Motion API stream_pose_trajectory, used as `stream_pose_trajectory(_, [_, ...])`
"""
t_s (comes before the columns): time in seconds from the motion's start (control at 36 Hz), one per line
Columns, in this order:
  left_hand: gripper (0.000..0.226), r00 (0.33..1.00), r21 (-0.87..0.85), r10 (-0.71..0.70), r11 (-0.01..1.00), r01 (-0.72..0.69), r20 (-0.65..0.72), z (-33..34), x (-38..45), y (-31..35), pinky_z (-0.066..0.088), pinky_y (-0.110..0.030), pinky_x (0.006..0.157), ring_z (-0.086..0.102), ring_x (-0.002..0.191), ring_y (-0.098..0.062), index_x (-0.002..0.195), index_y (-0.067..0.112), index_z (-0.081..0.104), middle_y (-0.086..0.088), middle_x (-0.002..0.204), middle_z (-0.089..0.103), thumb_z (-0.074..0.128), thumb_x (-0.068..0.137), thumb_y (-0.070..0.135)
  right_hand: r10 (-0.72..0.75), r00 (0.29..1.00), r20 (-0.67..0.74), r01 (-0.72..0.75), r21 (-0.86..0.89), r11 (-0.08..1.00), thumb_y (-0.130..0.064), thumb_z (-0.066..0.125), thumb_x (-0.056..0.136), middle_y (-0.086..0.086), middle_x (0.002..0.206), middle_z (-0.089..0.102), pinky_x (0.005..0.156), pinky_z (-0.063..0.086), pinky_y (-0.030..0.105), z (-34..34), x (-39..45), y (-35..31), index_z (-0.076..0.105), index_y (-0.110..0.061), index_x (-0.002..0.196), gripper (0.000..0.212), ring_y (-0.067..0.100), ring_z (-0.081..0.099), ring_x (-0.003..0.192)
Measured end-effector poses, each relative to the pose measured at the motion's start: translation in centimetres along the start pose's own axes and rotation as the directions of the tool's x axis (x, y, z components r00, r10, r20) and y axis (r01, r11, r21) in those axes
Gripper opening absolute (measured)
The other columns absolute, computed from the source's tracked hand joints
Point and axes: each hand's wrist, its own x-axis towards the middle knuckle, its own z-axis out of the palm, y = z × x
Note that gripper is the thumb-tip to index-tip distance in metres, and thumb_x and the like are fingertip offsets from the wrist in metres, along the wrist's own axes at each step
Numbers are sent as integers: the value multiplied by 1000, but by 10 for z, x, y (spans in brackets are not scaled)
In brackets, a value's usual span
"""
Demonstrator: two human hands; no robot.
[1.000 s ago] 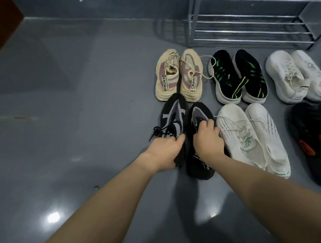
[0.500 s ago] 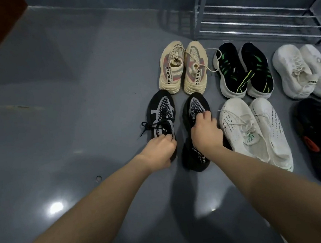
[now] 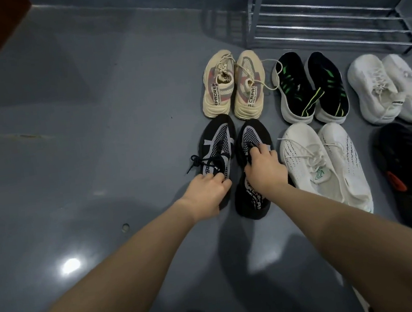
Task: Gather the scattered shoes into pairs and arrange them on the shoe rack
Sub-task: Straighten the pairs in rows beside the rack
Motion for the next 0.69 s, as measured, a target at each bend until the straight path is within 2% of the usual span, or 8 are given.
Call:
stream_pose_trajectory(0.11, [46,999,7,15,1000,-14,-49,-1,-3,-6,37,-35,87,45,112,-28,126,14,42,-8,122,43,56,86,32,30,1000,-1,-30,25,999,-33,41,96,9,129,42,87,42,47,-3,0,-2,45,-8,120,35,31,41,121])
stream_pose_trajectory(0.19, [47,989,-36,-10,999,4,-146,-3,-4,-11,38,-35,85,46,107,-27,122,16,45,-6,118,42,52,84,42,41,990,-132,-40,12,999,-39,41,95,11,123,46,93,38,47,-7,0,-2,46,-6,118,41,31,45,117])
stream_pose_trajectory(0.28, [41,967,-90,-60,995,38,-249,-7,-2,-15,37,-33,83,46,104,-26,115,14,47,-5,115,45,48,85,42,17,975,-223,-6,51,999,-36,42,95,11,118,48,92,38,45,-15,4,-1,47,-6,112,35,31,47,112])
stream_pose_trajectory(0.36, [33,942,-164,-136,982,88,-307,-17,6,-20,39,-34,84,48,104,-26,111,11,49,-6,113,49,47,89,35,-5,975,-221,33,120,992,-30,42,95,11,115,49,90,40,44,-26,10,-2,48,-6,108,27,30,48,107])
stream_pose_trajectory(0.44, [28,932,-222,-226,961,165,-282,-36,21,-27,38,-35,86,47,107,-27,112,10,47,-8,116,47,45,92,29,-28,977,-211,65,171,983,-23,41,94,12,112,49,87,44,47,-41,20,-4,48,-6,103,21,32,50,103])
stream_pose_trajectory(0.53, [27,919,-280,-302,932,229,-254,-60,39,-36,39,-37,88,47,108,-28,113,9,48,-9,114,49,45,92,25,-75,979,-188,115,213,970,-20,42,93,11,109,50,79,45,43,-58,36,-4,48,-7,101,16,32,52,97])
stream_pose_trajectory(0.69, [25,903,-342,-360,900,270,-235,-103,78,-47,40,-36,84,49,107,-28,109,9,55,-9,113,52,44,92,23,-215,968,-131,240,224,944,-16,39,93,9,99,50,71,44,39,-95,74,0,48,-9,94,11,32,54,89])
